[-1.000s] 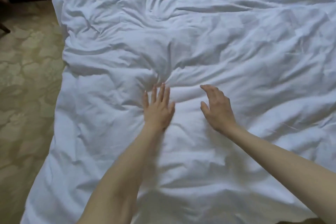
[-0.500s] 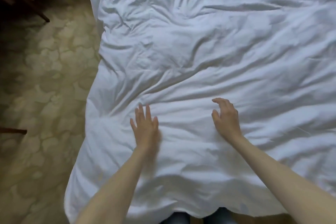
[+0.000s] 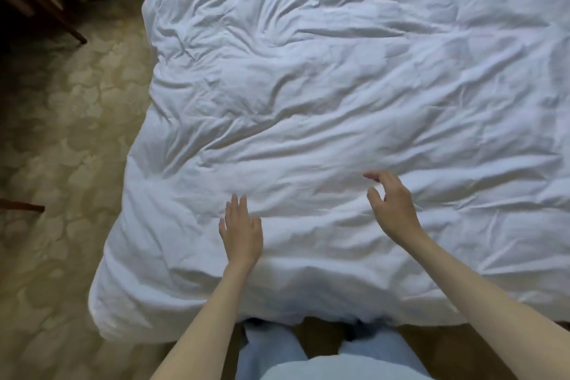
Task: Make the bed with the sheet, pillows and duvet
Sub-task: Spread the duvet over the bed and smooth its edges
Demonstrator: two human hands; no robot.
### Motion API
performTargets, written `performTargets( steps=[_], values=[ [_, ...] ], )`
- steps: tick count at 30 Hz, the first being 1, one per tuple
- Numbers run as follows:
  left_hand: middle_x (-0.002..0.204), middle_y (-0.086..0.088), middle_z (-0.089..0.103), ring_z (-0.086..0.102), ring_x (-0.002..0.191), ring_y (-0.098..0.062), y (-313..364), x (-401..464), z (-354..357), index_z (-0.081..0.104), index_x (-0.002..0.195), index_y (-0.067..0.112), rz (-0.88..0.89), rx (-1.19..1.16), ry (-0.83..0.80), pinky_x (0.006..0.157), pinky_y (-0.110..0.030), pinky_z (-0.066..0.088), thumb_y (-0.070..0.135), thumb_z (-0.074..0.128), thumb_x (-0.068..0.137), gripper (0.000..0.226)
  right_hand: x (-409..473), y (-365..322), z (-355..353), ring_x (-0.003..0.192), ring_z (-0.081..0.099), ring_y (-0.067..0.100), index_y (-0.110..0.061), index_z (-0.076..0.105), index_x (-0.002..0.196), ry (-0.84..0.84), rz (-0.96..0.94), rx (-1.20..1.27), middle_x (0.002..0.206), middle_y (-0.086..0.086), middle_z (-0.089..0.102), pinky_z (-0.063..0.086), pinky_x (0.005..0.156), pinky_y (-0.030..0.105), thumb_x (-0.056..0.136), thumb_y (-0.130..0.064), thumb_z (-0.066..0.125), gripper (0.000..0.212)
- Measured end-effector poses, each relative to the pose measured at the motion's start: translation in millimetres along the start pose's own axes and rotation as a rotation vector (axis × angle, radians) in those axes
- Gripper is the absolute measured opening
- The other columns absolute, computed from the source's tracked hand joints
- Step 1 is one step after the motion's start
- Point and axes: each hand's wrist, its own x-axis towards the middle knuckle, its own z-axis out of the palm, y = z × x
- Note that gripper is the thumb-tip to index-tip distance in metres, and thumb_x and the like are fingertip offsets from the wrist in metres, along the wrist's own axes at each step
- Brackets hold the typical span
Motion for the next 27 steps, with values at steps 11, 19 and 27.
performTargets(
  steps=[11,19,27],
  values=[
    [0.129,0.004,0.056,0.05,0.122,-0.013,214,-107,-3,0.053,0.131,0.017,0.28,-0.408,0.061,0.101,-0.029,0.041,0.014,0.044,0.098,0.034,-16,66,-218,0.085,0.058,0.006,-0.021,0.063,0.096,0.013,0.028,0.106,0.094,-0.005,0.067,0.04,0.075,0.023,0.091,-0.003,0.05,0.023],
    [0.088,0.002,0.068,0.064,0.087,-0.009,309,-136,-7,0.066,0.098,0.015,0.34,-0.647,-0.227,0.066,-0.01,0.044,0.01,0.043,0.097,0.023,-50,99,-255,0.083,0.066,0.009,-0.015,0.066,0.087,0.261,0.156,0.288,0.08,-0.007,0.069,0.049,0.076,0.024,0.093,-0.002,0.048,0.024],
    [0.077,0.002,0.07,0.066,0.078,-0.013,384,-167,43,0.065,0.079,0.014,0.418,-0.575,-0.3,0.07,-0.017,0.048,0.007,0.046,0.092,0.025,-55,146,-324,0.077,0.066,0.004,-0.014,0.067,0.084,0.293,0.158,0.382,0.077,0.0,0.071,0.047,0.067,0.008,0.094,0.0,0.047,0.026]
  ],
)
